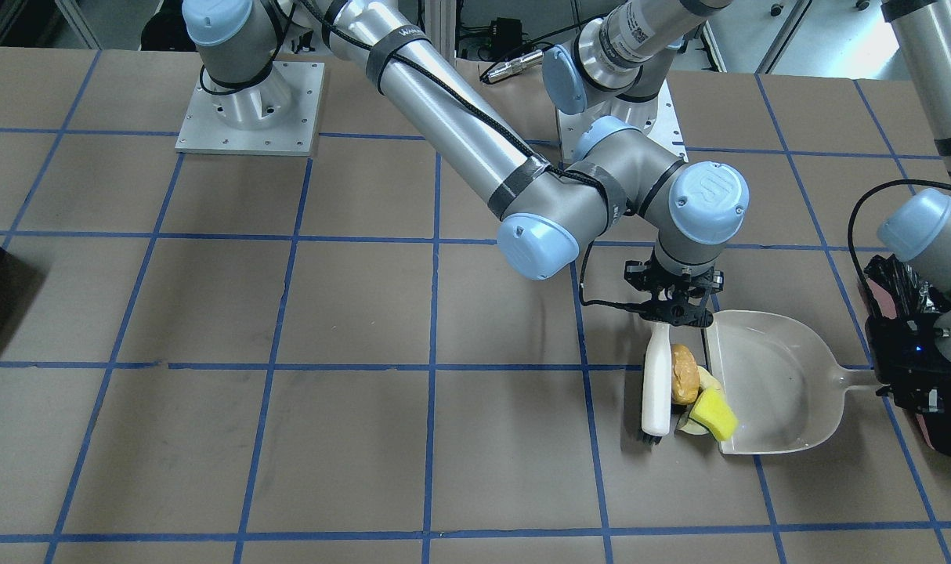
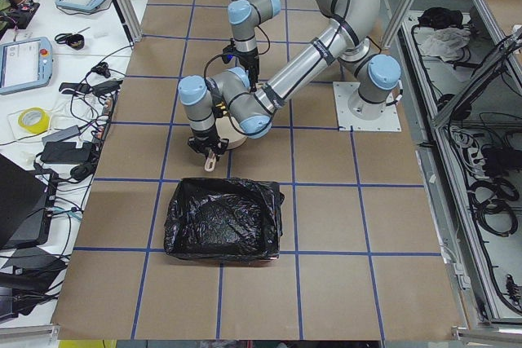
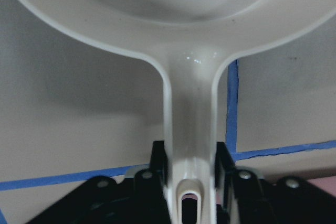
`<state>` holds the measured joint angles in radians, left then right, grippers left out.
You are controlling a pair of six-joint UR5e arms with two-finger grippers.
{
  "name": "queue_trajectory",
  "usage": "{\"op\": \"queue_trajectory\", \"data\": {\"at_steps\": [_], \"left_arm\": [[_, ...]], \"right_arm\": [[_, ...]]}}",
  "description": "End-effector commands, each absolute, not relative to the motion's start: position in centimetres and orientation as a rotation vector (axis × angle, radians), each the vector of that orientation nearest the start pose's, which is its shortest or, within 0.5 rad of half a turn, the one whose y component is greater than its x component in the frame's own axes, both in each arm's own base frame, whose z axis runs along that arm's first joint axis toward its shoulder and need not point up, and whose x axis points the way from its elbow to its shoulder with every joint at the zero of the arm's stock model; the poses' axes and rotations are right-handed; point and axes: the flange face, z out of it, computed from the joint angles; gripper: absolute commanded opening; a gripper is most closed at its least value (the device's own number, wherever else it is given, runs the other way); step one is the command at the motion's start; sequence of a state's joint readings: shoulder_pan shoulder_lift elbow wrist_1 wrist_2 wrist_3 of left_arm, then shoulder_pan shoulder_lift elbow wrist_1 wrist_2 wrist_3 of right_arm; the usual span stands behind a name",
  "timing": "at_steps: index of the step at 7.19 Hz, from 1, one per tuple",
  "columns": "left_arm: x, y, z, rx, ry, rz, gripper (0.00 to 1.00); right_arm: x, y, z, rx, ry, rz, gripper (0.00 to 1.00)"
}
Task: Sweep and dump trash in nearest bin
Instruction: 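Sweep the sponge, potato and peel into the dustpan with the right-held brush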
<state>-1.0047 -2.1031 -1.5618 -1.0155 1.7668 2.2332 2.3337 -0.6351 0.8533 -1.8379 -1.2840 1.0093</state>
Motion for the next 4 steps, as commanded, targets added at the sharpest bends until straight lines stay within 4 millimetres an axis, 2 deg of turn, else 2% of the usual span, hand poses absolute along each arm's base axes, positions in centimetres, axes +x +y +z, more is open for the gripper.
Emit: {"op": "queue_trajectory", "data": {"at_steps": [1,2,4], "left_arm": [[25.6,-61.7,23.9,-2.362,-2.151,-0.308,0.0],[25.7,-61.7,23.8,-2.359,-2.151,-0.308,0.0],[25.4,-61.9,23.6,-2.365,-2.152,-0.344,0.0]], "right_arm": [[70.5,-48.0,23.0,0.309,2.868,0.253,0.0],[70.9,-48.2,21.9,0.302,2.856,0.235,0.0],[71.8,-48.6,21.8,0.278,2.797,0.221,0.0]]}}
